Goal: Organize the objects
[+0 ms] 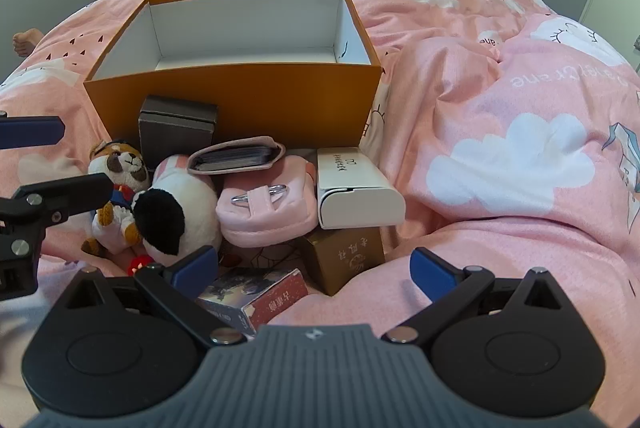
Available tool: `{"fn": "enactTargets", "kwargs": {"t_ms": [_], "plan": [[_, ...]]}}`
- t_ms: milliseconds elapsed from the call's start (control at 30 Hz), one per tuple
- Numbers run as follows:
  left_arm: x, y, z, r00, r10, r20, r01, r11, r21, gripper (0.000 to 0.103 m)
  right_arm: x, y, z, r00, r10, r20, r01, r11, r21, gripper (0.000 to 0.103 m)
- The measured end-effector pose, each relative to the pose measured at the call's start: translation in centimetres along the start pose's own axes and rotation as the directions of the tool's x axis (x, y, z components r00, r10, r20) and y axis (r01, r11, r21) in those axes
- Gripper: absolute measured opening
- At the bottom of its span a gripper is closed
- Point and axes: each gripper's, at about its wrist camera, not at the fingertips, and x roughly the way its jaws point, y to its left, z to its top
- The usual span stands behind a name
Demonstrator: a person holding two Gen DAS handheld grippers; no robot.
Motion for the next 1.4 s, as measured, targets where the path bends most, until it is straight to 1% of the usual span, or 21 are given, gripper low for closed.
{"fn": "enactTargets", "kwargs": {"t_ms": [433,533,667,700,733,900,1000,1100,1167,1267,1300,1400], "plan": [[0.0,-0.4,0.1,1.0,-0.005,-0.005,0.005,1.0,0.014,0.079,0.2,-0.2,0.1,1.0,0.012,-0.013,-0.012,1.0,0.007,0.102],[0.1,-0.5,0.3,1.0,-0.014,-0.004,0.014,1.0,0.021,0.079,0.3,-0.1,0.2,1.0,0.019,-0.017,-0.019,1.0,-0.002,0.102],[0.8,-0.1,0.7,1.0,-0.025,-0.015,0.025,1.0,0.003,0.078,0.3,0.1,0.8,0.999,0.031,-0.014,-0.032,0.999,-0.038,0.101],[0.9,0.0,0.8,0.999,-0.031,-0.017,0.031,1.0,0.002,0.078,0.4,0.1,1.0,0.999,0.034,-0.015,-0.035,0.998,-0.052,0.099],[1.1,0.2,1.0,0.999,-0.032,-0.019,0.032,0.999,-0.007,0.078,0.4,0.2,1.2,0.999,0.038,-0.016,-0.039,0.997,-0.065,0.093],[2.0,1.4,1.8,0.999,-0.039,-0.019,0.038,0.997,-0.06,0.078,0.5,0.5,2.8,0.998,0.056,-0.017,-0.058,0.984,-0.167,0.08],[2.5,1.8,2.5,0.999,-0.03,-0.012,0.029,0.997,-0.068,0.079,0.3,0.1,4.1,0.997,0.071,-0.002,-0.07,0.973,-0.222,0.078],[3.0,2.0,3.3,1.0,-0.017,-0.006,0.017,0.998,-0.052,0.078,0.5,-1.1,5.5,0.994,0.106,0.026,-0.097,0.971,-0.219,0.079],[3.4,2.2,4.0,1.0,-0.024,-0.005,0.023,0.999,-0.046,0.078,1.3,-1.8,6.7,0.992,0.127,0.0,-0.124,0.969,-0.215,0.081],[4.1,2.4,4.8,0.999,-0.031,-0.009,0.031,0.999,-0.04,0.078,2.7,-3.1,8.2,0.982,0.185,-0.034,-0.188,0.971,-0.151,0.081],[4.5,2.4,5.0,0.999,-0.037,-0.016,0.036,0.999,-0.035,0.078,3.3,-3.3,8.7,0.981,0.189,-0.054,-0.195,0.971,-0.141,0.082],[6.0,2.6,5.4,0.997,-0.056,-0.044,0.054,0.998,-0.04,0.079,5.4,-3.5,10.1,0.973,0.183,-0.139,-0.204,0.966,-0.156,0.089]]}}
